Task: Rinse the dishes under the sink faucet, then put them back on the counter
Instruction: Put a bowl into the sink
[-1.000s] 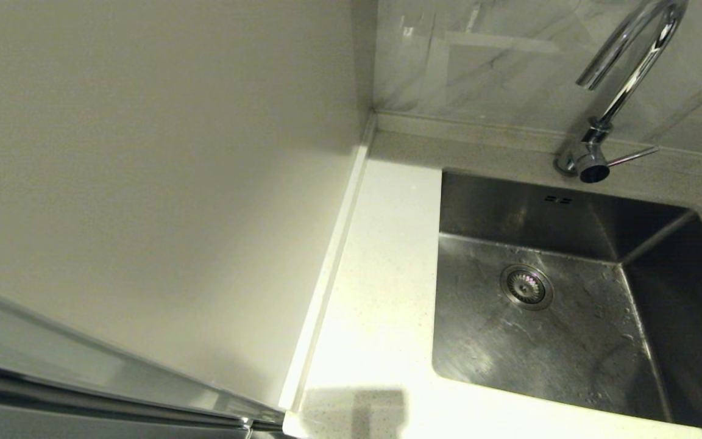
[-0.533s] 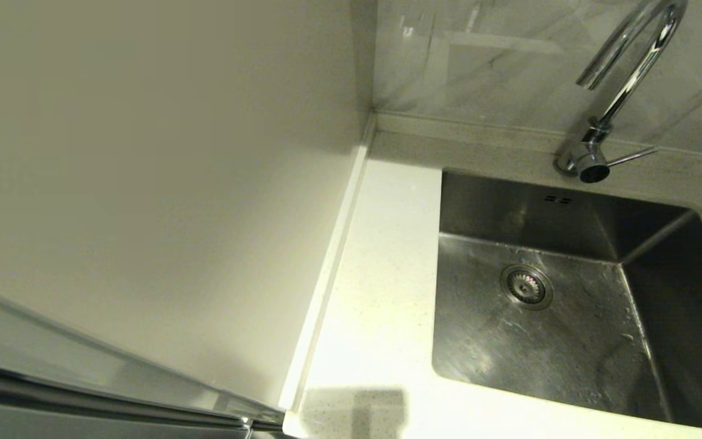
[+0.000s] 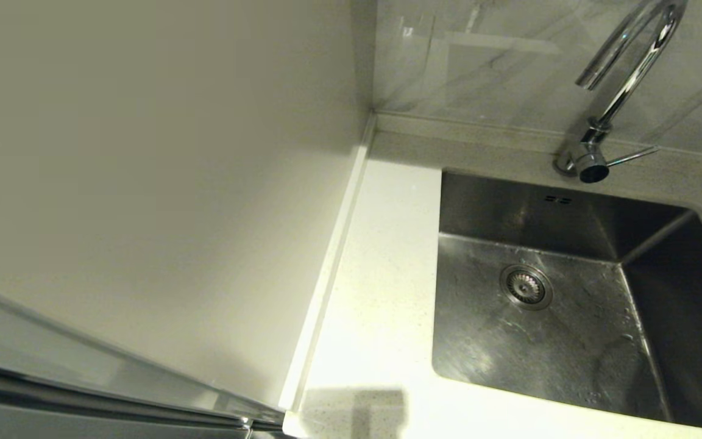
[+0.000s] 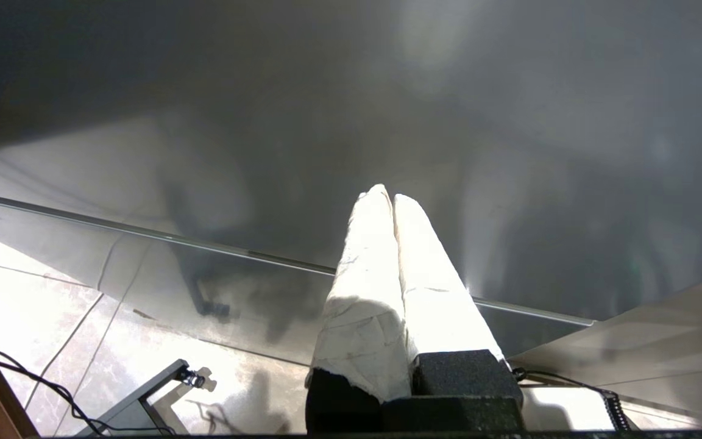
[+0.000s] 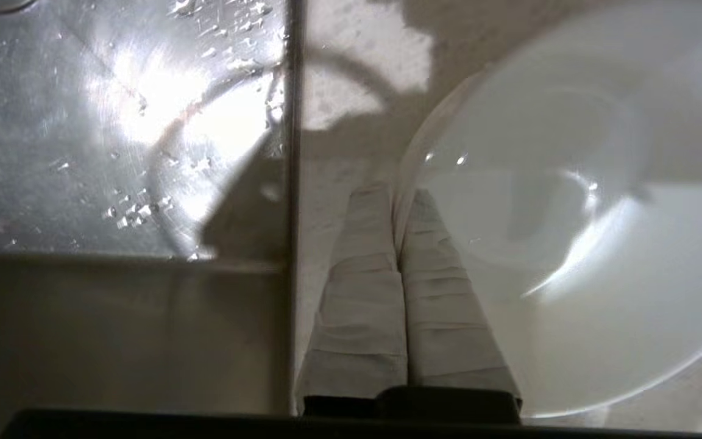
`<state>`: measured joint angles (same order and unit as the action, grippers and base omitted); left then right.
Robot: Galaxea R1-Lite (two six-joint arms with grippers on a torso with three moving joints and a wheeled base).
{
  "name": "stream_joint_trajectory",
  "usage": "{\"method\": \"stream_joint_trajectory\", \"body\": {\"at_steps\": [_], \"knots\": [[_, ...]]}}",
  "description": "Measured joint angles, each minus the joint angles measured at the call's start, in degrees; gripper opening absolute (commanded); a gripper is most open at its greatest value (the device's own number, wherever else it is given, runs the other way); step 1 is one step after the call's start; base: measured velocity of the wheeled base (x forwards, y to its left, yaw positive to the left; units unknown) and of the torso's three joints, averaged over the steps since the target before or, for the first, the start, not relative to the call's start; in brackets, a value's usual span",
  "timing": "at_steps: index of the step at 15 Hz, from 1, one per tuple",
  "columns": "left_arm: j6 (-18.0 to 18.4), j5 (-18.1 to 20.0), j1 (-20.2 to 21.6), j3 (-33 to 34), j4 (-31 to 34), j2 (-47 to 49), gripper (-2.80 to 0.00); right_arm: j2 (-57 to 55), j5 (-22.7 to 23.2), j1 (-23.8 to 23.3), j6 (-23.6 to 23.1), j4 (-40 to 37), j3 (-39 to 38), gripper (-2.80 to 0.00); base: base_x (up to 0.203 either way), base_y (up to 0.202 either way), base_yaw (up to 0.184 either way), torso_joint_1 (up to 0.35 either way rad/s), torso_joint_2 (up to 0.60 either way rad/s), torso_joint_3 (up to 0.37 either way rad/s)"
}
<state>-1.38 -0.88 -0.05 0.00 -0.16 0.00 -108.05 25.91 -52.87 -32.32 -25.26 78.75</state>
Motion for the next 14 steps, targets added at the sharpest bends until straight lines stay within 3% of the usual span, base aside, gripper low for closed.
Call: {"method": "stream_joint_trajectory", "body": {"at_steps": [4,8,14], "knots": [[0.0,0.0,0.0,0.0,0.0,0.0,-2.8,1.1,2.0,0.6,0.3,1.0,-0.5,-2.8,0.0,0.0,0.0,0.0,0.0,0.0],[0.0,0.0,0.0,0.0,0.0,0.0,-2.8,4.1,3.5,0.8,0.4,7.9,-3.4,-2.8,0.0,0.0,0.0,0.0,0.0,0.0],[0.0,0.0,0.0,0.0,0.0,0.0,-2.8,18.0,5.2,1.0,0.8,8.2,-11.2,-2.8,0.0,0.0,0.0,0.0,0.0,0.0]]}}
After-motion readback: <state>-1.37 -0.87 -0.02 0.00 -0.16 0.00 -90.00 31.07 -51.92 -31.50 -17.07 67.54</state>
